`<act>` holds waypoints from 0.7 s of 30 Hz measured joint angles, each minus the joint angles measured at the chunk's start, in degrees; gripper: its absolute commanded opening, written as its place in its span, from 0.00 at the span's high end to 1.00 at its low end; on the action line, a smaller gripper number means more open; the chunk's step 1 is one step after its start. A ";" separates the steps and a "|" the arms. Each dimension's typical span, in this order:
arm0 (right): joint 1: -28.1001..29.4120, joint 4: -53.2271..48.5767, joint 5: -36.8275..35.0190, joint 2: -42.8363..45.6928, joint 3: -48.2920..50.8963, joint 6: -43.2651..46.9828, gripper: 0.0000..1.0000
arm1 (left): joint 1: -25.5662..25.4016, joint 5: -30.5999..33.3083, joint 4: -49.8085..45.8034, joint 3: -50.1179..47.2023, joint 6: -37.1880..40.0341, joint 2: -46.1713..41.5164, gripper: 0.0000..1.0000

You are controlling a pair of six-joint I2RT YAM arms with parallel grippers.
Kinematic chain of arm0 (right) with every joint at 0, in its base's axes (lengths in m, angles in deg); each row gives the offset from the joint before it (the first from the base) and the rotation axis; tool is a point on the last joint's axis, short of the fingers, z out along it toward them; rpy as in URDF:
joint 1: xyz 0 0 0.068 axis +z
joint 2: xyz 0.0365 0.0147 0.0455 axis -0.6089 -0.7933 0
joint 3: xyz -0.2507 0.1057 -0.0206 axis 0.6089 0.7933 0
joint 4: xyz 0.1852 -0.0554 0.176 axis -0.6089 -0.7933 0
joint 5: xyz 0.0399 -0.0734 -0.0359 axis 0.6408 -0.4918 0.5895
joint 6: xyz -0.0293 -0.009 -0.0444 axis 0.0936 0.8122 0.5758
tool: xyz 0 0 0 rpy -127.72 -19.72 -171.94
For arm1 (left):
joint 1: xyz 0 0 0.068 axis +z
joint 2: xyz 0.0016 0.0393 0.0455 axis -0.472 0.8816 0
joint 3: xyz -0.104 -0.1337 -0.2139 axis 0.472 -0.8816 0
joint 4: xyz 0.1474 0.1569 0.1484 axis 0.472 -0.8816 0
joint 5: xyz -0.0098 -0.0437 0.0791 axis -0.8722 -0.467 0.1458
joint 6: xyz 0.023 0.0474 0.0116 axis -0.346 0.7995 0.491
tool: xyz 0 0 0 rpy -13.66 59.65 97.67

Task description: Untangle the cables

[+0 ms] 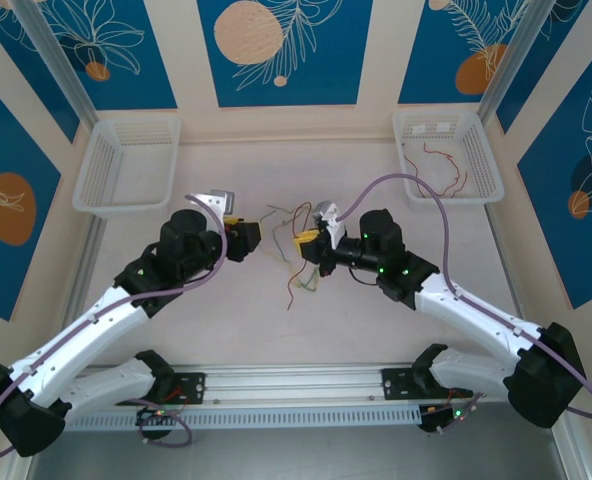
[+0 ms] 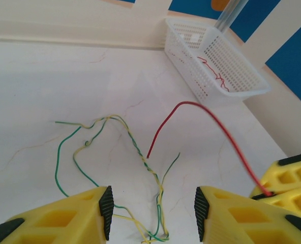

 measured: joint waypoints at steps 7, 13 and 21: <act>-2.38 -3.04 -4.63 3.50 -0.02 0.02 1.00 | 0.07 -3.98 0.76 -1.03 1.64 0.04 0.49; -14.27 -8.74 -9.79 3.26 -3.56 -3.65 1.00 | -0.07 -12.76 2.14 -0.57 4.87 3.41 0.38; -26.16 -20.17 -16.59 -5.64 -22.80 -6.03 1.00 | -0.94 -14.27 2.34 -0.57 6.82 3.85 0.35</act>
